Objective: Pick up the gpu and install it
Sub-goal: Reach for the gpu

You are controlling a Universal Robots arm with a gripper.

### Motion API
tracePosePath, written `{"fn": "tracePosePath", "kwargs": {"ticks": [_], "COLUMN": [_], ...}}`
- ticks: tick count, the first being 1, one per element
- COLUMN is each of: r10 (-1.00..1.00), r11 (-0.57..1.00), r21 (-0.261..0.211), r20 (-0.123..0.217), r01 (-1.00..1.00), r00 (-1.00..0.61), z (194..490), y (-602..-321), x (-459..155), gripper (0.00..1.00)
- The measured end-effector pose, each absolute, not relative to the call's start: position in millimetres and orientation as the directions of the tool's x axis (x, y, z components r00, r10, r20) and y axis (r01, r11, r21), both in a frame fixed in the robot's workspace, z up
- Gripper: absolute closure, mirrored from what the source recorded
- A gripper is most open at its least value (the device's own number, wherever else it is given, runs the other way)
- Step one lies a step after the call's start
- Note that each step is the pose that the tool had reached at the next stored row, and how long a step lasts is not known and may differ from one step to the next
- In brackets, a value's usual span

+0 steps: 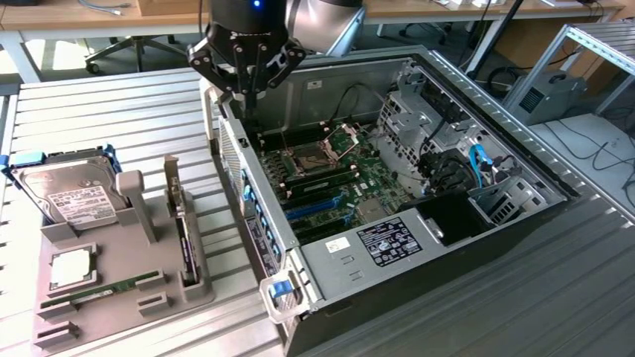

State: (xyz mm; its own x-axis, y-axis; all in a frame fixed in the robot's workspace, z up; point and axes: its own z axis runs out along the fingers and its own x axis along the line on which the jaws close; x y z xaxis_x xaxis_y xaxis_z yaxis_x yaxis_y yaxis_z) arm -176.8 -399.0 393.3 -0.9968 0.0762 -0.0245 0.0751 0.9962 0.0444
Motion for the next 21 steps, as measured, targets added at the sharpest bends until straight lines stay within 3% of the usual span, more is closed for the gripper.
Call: {"fn": "tracePosePath", "kwargs": {"ticks": [21], "r10": [0.076], "r11": [0.996], "r21": [0.044], "r20": [-0.024], "r01": [0.075], "r00": [-0.997], "z": [393.3], "y": [-399.0], "x": [-182.6], "gripper": [0.89]}}
